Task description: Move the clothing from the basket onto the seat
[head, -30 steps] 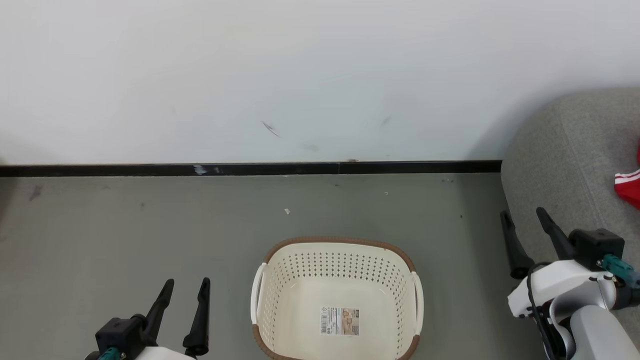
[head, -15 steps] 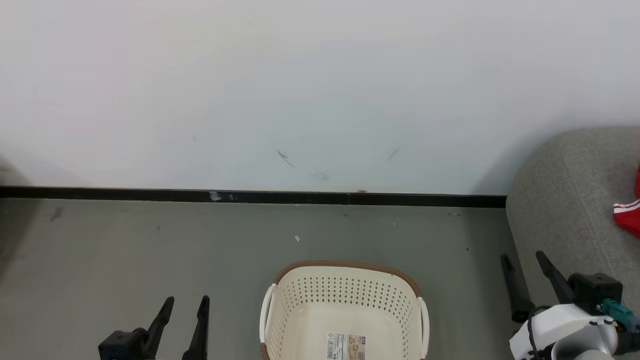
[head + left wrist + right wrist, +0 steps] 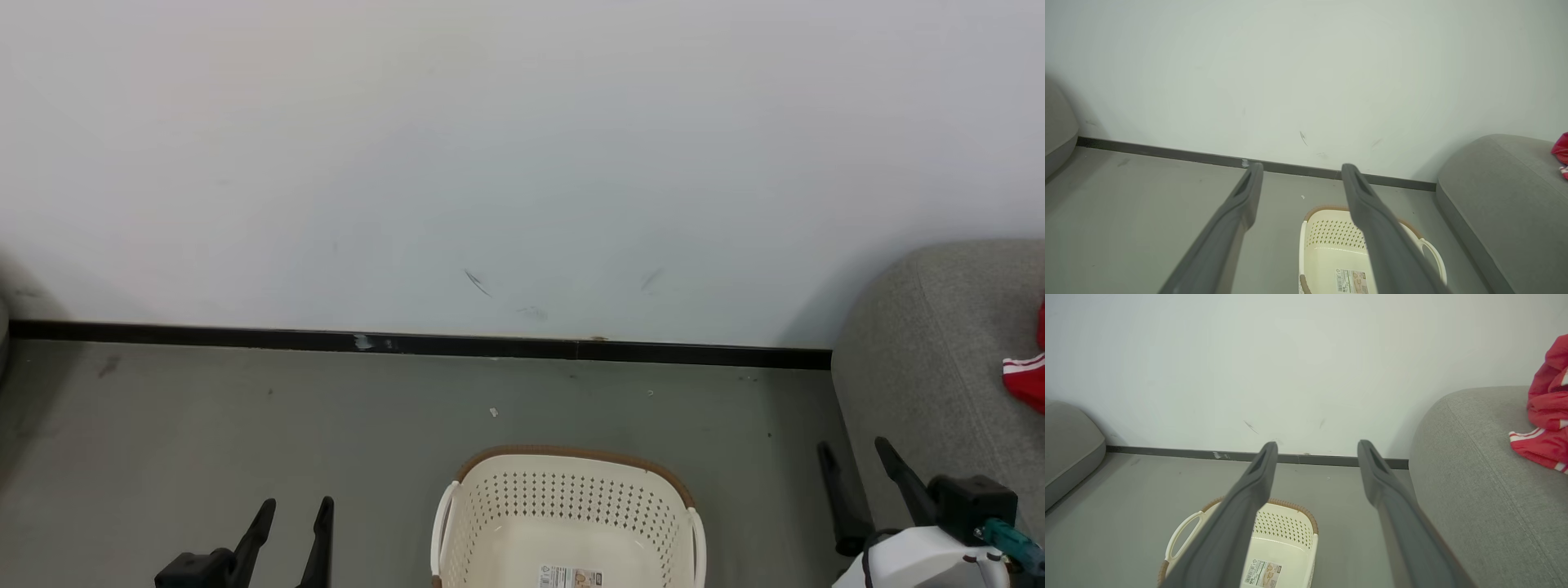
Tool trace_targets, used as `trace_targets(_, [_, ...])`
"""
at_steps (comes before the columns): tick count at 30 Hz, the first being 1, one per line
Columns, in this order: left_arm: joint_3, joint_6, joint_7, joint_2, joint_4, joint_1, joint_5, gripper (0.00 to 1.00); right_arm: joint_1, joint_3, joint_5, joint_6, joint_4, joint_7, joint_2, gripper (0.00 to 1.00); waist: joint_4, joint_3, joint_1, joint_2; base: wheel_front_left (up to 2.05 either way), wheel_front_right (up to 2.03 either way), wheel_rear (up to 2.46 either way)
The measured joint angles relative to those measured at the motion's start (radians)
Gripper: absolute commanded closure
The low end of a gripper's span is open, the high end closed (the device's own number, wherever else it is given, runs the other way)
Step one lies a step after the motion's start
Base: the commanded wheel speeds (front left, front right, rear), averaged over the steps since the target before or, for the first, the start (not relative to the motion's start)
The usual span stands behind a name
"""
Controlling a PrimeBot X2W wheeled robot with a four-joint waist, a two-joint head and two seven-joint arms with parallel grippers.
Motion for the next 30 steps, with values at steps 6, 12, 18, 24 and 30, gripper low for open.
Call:
trace_targets(6, [0.004,-0.008,0.0,-0.003,0.0,0.003,0.0,1.0,0.013,0.001,0.0,0.0,-0.012,0.0,0.001,1.0,0.003,-0.005,0.0,0.0,0.0,0.0,0.0])
trace_targets(12, [-0.012,-0.008,0.002,-0.035,0.061,0.044,-0.002,1.0,0.059,0.009,0.0,0.0,0.054,0.002,0.028,1.0,0.002,-0.005,0.0001,0.0,0.0,0.0,0.0])
trace_targets(18, [0.003,-0.009,0.028,-0.039,0.071,0.051,-0.048,1.0,0.045,-0.031,0.046,0.0,0.089,0.026,0.034,1.0,0.003,-0.005,0.0,0.0,0.0,0.0,0.0])
trace_targets(24, [0.016,-0.017,0.054,-0.04,0.077,0.046,-0.126,1.0,0.022,-0.059,0.136,0.0,0.103,0.064,0.034,1.0,0.002,-0.003,0.0,0.0,0.0,0.0,0.0])
trace_targets(30, [0.033,-0.024,0.073,-0.045,0.081,0.033,-0.19,1.0,0.003,-0.084,0.214,0.0,0.114,0.106,0.033,1.0,-0.003,-0.002,0.0005,0.0,0.0,0.0,0.0])
